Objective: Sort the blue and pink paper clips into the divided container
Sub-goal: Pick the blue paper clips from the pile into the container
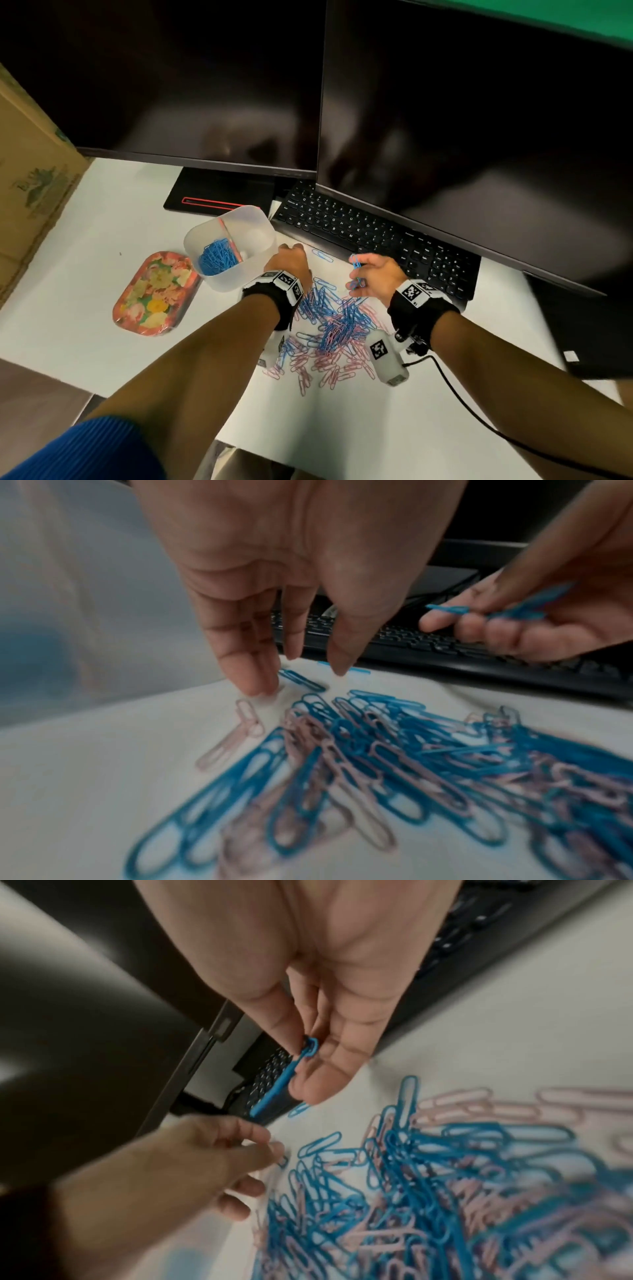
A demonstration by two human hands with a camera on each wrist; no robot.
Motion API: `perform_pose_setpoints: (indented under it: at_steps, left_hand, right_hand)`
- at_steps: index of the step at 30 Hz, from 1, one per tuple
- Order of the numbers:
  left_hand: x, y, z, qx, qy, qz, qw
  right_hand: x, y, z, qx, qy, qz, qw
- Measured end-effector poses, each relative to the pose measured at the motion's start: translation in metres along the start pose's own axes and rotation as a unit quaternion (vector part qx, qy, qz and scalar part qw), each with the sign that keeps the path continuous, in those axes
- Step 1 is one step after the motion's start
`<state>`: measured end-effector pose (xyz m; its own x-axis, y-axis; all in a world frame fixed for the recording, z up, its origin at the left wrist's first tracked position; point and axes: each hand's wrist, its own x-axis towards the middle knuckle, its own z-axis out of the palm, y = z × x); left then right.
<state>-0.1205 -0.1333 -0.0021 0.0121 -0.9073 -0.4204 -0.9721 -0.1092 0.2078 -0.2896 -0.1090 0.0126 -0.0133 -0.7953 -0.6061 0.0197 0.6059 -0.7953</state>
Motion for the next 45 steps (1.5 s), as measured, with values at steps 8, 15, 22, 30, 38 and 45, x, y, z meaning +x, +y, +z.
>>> perform_pose_setpoints:
  at_steps: [8,15,22,30,38,45]
  left_hand:
    - [0.006,-0.004,0.000,0.068,-0.029,0.035,0.997]
    - [0.006,-0.010,0.001,0.069,-0.025,0.063,0.995]
    - [0.004,-0.015,0.000,0.090,-0.025,0.074,0.993]
    - [0.000,-0.027,0.003,-0.019,0.021,0.029,0.999]
    - [0.011,-0.018,0.007,0.039,0.006,0.009,0.999]
    - [0.003,-0.018,0.010,0.053,-0.007,0.030,0.998]
  right_hand:
    - [-0.013,0.004,-0.023,0.168,0.003,0.089,0.982]
    - [-0.007,0.015,-0.029,-0.208,0.030,0.001,0.978]
    - [-0.003,-0.004,0.013,-0.611,-0.034,-0.093,0.785]
    - [0.007,-0.013,0.037,-0.692,-0.069,-0.073,0.715]
    - [0.013,-0.017,0.032,-0.679,-0.053,-0.119,0.722]
    - [0.016,-0.011,0.046,-0.754,-0.073,-0.126,0.641]
